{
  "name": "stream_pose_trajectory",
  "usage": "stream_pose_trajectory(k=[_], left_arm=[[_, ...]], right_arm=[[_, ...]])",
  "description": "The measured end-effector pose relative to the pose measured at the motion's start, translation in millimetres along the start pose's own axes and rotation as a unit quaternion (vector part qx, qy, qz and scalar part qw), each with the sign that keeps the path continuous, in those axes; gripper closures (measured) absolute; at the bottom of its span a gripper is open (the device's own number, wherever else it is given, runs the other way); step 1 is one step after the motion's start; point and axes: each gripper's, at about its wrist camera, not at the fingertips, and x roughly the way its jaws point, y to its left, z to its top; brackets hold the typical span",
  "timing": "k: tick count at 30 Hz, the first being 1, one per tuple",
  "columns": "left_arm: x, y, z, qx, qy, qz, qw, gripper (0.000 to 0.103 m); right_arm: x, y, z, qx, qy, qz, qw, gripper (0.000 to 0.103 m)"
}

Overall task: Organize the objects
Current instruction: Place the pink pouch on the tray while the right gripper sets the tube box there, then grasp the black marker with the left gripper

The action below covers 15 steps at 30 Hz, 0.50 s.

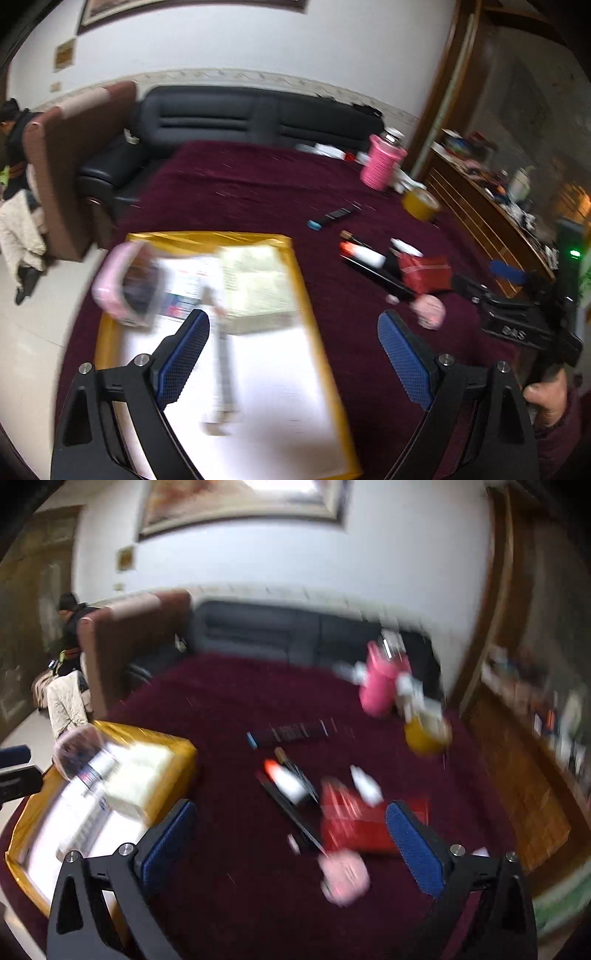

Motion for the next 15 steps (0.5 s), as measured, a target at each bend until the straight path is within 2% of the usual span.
stream_pose_trajectory(k=[1, 3, 4, 8, 10, 14, 15], left_arm=[[9, -12, -1, -0.002, 0.011, -0.012, 0.9999, 0.011], [25, -29, -2, -0.013, 0.028, -0.027, 0.9991, 0.011], [33, -35, -2, -0.021, 0.037, -0.032, 0.9986, 0.011], [84, -53, -1, -0.083, 0.08, -0.046, 0.9923, 0.011], [110, -62, 0, -0.099, 0.09, -0.032, 0.9905, 0.011], [155, -80, 7, -0.105, 0.086, 0.038, 0.9901, 0.011], [162, -81, 9, -0.107, 0.087, 0.046, 0.9894, 0.011]], right_arm=[[8, -21, -8, 0.031, 0.02, 0.005, 0.999, 0.0], [11, -53, -20, 0.067, 0.033, -0.001, 0.997, 0.0], [12, -73, -30, 0.09, 0.036, -0.008, 0.995, 0.0], [23, -112, -45, 0.142, 0.033, -0.007, 0.989, 0.0], [29, -126, -51, 0.162, 0.026, 0.004, 0.986, 0.0], [43, -152, -56, 0.196, 0.019, 0.019, 0.98, 0.0], [46, -158, -57, 0.201, 0.019, 0.021, 0.979, 0.0]])
